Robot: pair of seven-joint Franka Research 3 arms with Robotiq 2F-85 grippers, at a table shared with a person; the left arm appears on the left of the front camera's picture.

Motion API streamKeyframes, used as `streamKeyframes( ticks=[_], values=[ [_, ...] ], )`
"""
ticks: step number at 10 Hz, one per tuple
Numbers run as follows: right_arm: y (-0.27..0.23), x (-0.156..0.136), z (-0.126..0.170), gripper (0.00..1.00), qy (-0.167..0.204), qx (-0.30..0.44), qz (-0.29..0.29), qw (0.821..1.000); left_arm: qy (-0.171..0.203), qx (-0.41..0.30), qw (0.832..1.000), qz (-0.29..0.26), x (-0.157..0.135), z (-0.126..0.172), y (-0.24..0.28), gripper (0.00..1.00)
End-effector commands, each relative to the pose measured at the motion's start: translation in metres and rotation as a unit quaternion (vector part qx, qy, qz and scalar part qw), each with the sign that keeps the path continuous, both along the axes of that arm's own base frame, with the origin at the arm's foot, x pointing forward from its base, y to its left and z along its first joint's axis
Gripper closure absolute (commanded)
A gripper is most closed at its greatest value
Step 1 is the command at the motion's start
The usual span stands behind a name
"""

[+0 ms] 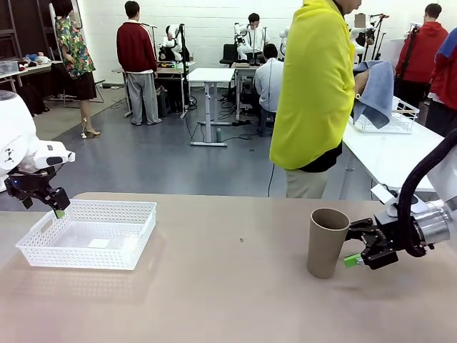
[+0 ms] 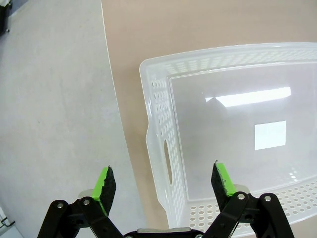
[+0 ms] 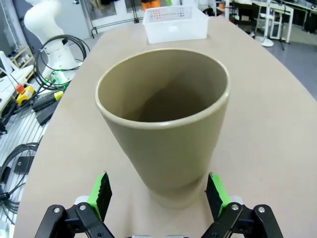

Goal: Clean and organize the cups into the basket.
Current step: Pick up the Organizing basket and move it to the center of the table, then pick up the Reusable plastic cup from the right side of the table and place it inside the Organizing basket.

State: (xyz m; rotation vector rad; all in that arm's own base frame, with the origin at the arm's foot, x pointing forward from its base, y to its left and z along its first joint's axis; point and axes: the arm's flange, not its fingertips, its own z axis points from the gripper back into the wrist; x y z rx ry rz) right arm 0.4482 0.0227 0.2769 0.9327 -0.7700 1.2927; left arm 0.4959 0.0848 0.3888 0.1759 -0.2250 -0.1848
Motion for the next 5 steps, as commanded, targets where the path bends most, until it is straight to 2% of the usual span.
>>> streamKeyframes(
  ticks=[1, 3, 5],
  values=[
    [0.008, 0.007, -0.006, 0.00, -0.012, 0.014, 0.010, 1.000, 0.012, 0.015, 1.000, 0.011, 0.009, -0.004, 0.003, 0.00],
    [0.014, 0.007, -0.006, 0.00, -0.030, 0.020, 0.017, 0.999, 0.016, 0.015, 1.000, -0.004, 0.009, -0.011, 0.000, 0.00],
    [0.016, 0.009, -0.009, 0.00, -0.031, 0.022, 0.014, 0.999, 0.023, 0.015, 1.000, -0.011, 0.010, -0.019, 0.000, 0.00]
  ],
)
